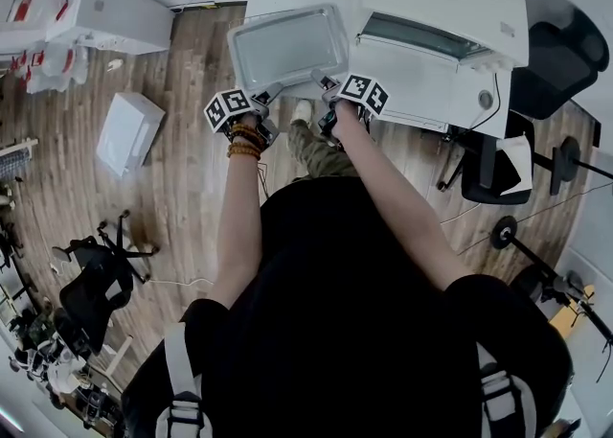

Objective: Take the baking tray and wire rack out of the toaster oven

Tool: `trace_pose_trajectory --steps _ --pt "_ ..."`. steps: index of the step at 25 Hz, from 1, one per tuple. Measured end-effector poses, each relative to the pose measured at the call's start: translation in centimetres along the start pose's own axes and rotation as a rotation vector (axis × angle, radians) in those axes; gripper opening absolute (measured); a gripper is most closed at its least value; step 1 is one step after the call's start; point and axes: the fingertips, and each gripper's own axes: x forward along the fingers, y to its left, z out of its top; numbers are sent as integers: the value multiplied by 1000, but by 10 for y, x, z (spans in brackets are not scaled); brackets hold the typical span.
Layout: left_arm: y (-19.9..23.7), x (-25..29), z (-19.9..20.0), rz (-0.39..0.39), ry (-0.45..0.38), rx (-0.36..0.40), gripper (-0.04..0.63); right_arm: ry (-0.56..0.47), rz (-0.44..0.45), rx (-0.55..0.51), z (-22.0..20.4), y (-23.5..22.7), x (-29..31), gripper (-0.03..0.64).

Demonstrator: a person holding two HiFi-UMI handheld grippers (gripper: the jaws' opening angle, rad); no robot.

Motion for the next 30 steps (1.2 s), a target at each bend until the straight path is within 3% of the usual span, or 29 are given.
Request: trace_pose_trajectory --steps 4,7,10,13,17,19,24,30 --pt "-18 -8 2 11 -78 91 325 -4 62 -156 6 25 -13 253" --pt "-52 -20 17 -8 -228 254 325 -30 155 -369 15 59 -27 250" --pt "-97 -40 32 -44 -395 466 318 -101 223 -671 26 101 -51 219" --pt "-140 -60 32 -43 -521 680 184 -223 230 -963 36 133 -81 173" --pt "-186 -78 20 -16 -671 903 49 -389 203 -1241 40 160 -119 128" --pt "-202 -81 10 -1 -724 987 38 -445 180 -1350 35 166 -131 106" --pt "-226 -78 -24 36 -773 1170 31 -494 153 -1409 28 163 -151 40" --pt "-242 -73 -49 23 -783 1268 31 -517 129 -1408 34 152 -172 31"
